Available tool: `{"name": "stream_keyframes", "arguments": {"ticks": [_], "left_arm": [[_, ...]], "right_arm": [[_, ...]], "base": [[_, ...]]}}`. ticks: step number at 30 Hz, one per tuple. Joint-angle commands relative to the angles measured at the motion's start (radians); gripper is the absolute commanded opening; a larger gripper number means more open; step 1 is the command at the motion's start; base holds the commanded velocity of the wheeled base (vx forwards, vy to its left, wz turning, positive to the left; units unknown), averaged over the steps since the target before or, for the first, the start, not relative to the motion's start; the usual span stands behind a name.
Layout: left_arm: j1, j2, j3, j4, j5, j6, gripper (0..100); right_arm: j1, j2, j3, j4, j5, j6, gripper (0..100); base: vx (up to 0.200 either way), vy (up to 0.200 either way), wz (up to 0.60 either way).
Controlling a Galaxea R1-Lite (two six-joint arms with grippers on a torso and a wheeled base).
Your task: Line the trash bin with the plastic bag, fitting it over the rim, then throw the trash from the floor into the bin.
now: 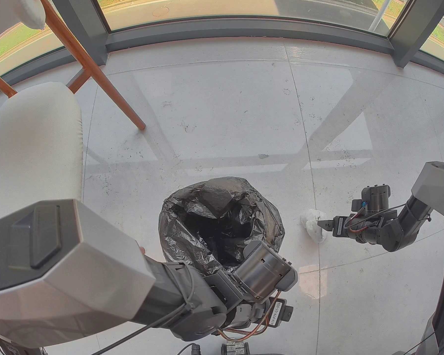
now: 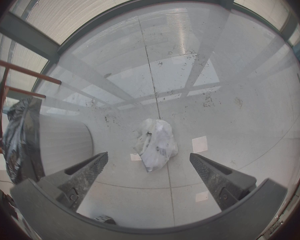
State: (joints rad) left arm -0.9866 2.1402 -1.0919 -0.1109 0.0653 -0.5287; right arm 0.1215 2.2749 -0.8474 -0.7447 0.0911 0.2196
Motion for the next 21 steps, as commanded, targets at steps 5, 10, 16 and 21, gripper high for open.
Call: {"name": "stream_keyframes", "arguments": {"ticks": [5, 10, 16, 21], "left_arm": [[0.0, -0.072, -0.006, 0.003, 0.014, -0.011, 100], [-0.001, -0.209, 0.001, 0.065, 0.016, -0.048, 100], [0.005, -0.313, -0.002, 0.099, 0.018, -0.109, 100], [0.069, -0.416, -0.002, 0.097, 0.021, -0.1, 100]], "right_arm": [[0.009, 0.138, -0.068, -0.085, -0.01, -0.031, 100], [0.015, 0.181, -0.087, -0.096, -0.01, -0.048, 100], [0.017, 0.227, -0.128, -0.097, -0.01, -0.048, 100], [0.017, 0.279, -0.194, -0.093, -0.01, -0.048, 0]], "base": [[0.0, 0.0, 0.0], [0.0, 0.0, 0.0], [0.0, 0.0, 0.0], [0.0, 0.0, 0.0]]}}
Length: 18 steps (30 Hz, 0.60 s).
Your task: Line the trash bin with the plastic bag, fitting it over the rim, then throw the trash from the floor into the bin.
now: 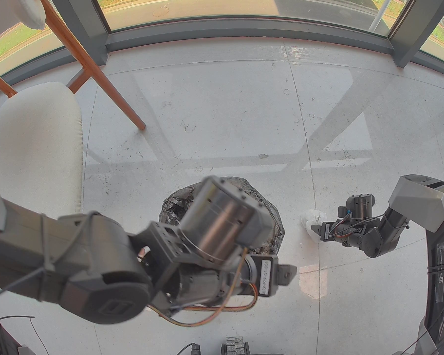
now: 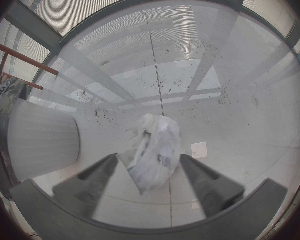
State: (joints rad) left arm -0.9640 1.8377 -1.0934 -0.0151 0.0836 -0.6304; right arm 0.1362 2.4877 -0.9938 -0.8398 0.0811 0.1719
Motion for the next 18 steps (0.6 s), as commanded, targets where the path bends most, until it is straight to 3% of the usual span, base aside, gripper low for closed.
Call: {"name": "stream_keyframes", "arguments": {"ticks": [1, 9, 14, 18], "left_arm": [[0.064, -0.129, -0.002, 0.001, 0.002, 0.005, 100], [0.192, -0.233, 0.001, 0.001, 0.002, 0.057, 100], [0.228, -0.284, 0.006, -0.003, 0.001, 0.084, 100], [0.246, -0.337, 0.049, -0.008, -0.004, 0.087, 100]], "right_arm": [[0.002, 0.073, -0.052, 0.001, 0.0, 0.0, 0], [-0.004, 0.031, -0.006, -0.001, -0.001, 0.001, 0], [0.008, -0.219, 0.13, 0.011, 0.002, 0.029, 0], [0.099, -0.501, 0.293, 0.015, 0.019, 0.118, 0]], "base": [[0.0, 0.0, 0.0], [0.0, 0.0, 0.0], [0.0, 0.0, 0.0], [0.0, 0.0, 0.0]]}}
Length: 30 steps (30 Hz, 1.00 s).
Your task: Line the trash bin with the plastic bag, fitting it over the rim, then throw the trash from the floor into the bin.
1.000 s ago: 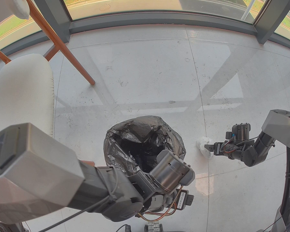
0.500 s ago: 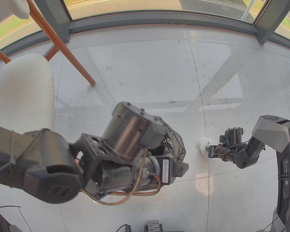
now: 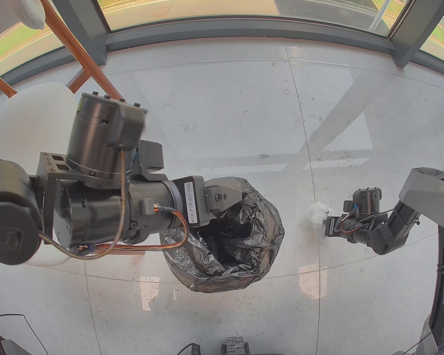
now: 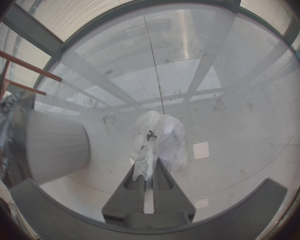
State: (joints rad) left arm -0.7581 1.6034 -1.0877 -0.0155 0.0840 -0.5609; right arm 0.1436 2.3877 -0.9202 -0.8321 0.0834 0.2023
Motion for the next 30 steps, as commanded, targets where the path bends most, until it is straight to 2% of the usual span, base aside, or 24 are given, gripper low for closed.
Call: {"name": "stream_keyframes", "arguments": {"ticks": [1, 3, 7, 10, 15, 21, 22, 30], "left_arm": [[0.04, -0.103, 0.043, -0.007, -0.004, 0.018, 100], [0.042, -0.128, 0.069, -0.007, -0.003, 0.018, 100], [0.068, -0.155, 0.077, -0.007, -0.003, 0.03, 100], [0.1, -0.184, 0.086, -0.007, -0.001, 0.075, 100], [0.155, -0.224, 0.109, -0.009, -0.004, 0.147, 100], [0.158, -0.246, 0.13, -0.035, -0.003, 0.15, 100], [0.168, -0.247, 0.143, -0.077, -0.004, 0.156, 100], [0.164, -0.25, 0.153, -0.123, -0.004, 0.156, 100]], "right_arm": [[0.091, -0.401, 0.219, 0.007, 0.016, 0.088, 0], [0.214, -0.57, 0.284, 0.033, 0.015, 0.192, 0], [0.399, -0.759, 0.323, 0.148, 0.013, 0.312, 0], [0.504, -0.794, 0.323, 0.176, 0.012, 0.347, 0], [0.622, -0.782, 0.328, 0.157, 0.012, 0.345, 0], [0.663, -0.696, 0.284, 0.15, 0.01, 0.339, 0], [0.682, -0.656, 0.256, 0.15, 0.01, 0.339, 0], [0.691, -0.579, 0.185, 0.15, 0.012, 0.339, 0]], "base": [[0.0, 0.0, 0.0], [0.0, 0.0, 0.0], [0.0, 0.0, 0.0], [0.0, 0.0, 0.0], [0.0, 0.0, 0.0], [0.0, 0.0, 0.0], [0.0, 0.0, 0.0], [0.0, 0.0, 0.0]]}}
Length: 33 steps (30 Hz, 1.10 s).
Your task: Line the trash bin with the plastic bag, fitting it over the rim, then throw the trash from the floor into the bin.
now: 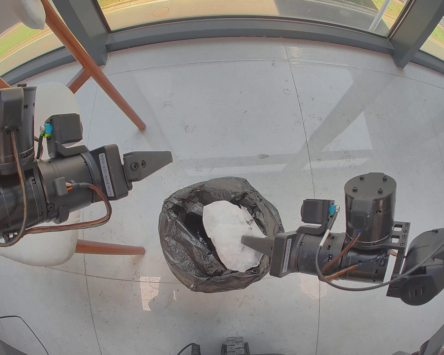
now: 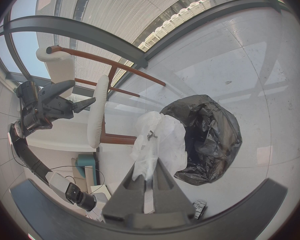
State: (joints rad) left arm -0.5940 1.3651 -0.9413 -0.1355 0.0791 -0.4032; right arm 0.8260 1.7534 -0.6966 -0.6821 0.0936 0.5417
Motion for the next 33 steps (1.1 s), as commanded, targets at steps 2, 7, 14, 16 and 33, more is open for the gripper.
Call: {"name": "stream_keyframes", "arguments": {"ticks": [2, 7, 14, 16, 33], "left_arm": [[0.0, -0.014, 0.007, -0.003, 0.002, -0.002, 100], [0.003, -0.034, 0.006, -0.003, 0.004, 0.0, 100], [0.017, -0.133, 0.024, 0.002, 0.037, -0.011, 100], [0.071, -0.159, 0.041, -0.001, 0.07, -0.013, 100], [0.378, -0.6, 0.473, 0.007, 0.188, -0.003, 100]], "right_arm": [[0.007, 0.06, -0.041, 0.0, 0.0, 0.0, 100], [-0.013, 0.041, -0.02, 0.0, -0.015, 0.003, 100], [-0.222, -0.14, 0.055, 0.0, -0.049, 0.004, 100], [-0.309, -0.21, 0.097, 0.0, -0.049, 0.0, 100], [-0.895, -0.962, 0.615, 0.019, -0.038, -0.147, 100]], "base": [[0.0, 0.0, 0.0], [0.0, 0.0, 0.0], [0.0, 0.0, 0.0], [0.0, 0.0, 0.0], [0.0, 0.0, 0.0]]}}
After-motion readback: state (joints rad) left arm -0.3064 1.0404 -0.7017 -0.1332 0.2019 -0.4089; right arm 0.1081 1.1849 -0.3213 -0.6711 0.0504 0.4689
